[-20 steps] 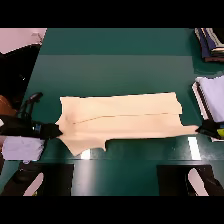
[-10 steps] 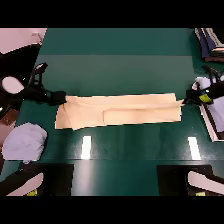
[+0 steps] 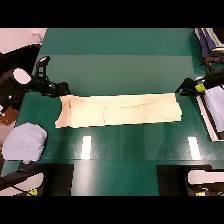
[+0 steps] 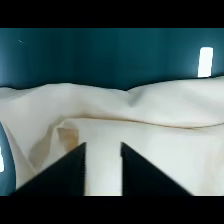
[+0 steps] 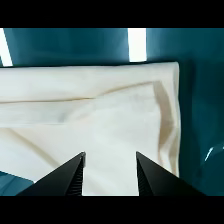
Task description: Fold the shirts.
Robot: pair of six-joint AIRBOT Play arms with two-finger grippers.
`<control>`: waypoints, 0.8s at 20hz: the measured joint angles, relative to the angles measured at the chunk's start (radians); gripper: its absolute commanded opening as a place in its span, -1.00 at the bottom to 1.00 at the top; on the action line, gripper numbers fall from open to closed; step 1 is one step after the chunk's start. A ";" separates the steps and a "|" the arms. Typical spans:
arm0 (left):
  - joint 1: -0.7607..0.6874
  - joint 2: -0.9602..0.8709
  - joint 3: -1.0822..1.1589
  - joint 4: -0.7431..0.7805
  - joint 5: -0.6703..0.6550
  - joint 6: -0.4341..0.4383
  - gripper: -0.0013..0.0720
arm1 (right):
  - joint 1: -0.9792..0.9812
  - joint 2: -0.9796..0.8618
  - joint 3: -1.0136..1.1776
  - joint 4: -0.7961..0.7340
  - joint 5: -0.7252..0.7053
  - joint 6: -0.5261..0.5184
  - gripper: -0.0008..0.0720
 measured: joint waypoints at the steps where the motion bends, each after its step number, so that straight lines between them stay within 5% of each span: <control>1: 0.000 -0.002 0.010 -0.005 -0.019 0.002 -0.90 | -0.029 0.008 -0.021 0.009 0.009 -0.017 0.62; 5: -0.006 -0.005 0.027 -0.061 -0.054 0.003 -0.90 | -0.162 0.017 -0.146 0.037 0.028 -0.069 0.72; 10: -0.095 -0.008 0.032 -0.101 -0.048 -0.002 -0.90 | -0.225 -0.060 -0.274 0.149 0.026 -0.150 0.60; 12: -0.148 -0.012 0.033 -0.109 -0.014 -0.021 -0.90 | -0.201 -0.092 -0.290 0.196 0.022 -0.182 0.13; 15: -0.220 -0.041 0.045 -0.127 0.064 -0.057 -0.90 | -0.145 -0.116 -0.278 0.205 -0.020 -0.222 -0.93; 16: -0.245 -0.061 0.055 -0.137 0.082 -0.064 -0.90 | -0.128 -0.117 -0.266 0.213 -0.029 -0.231 -0.93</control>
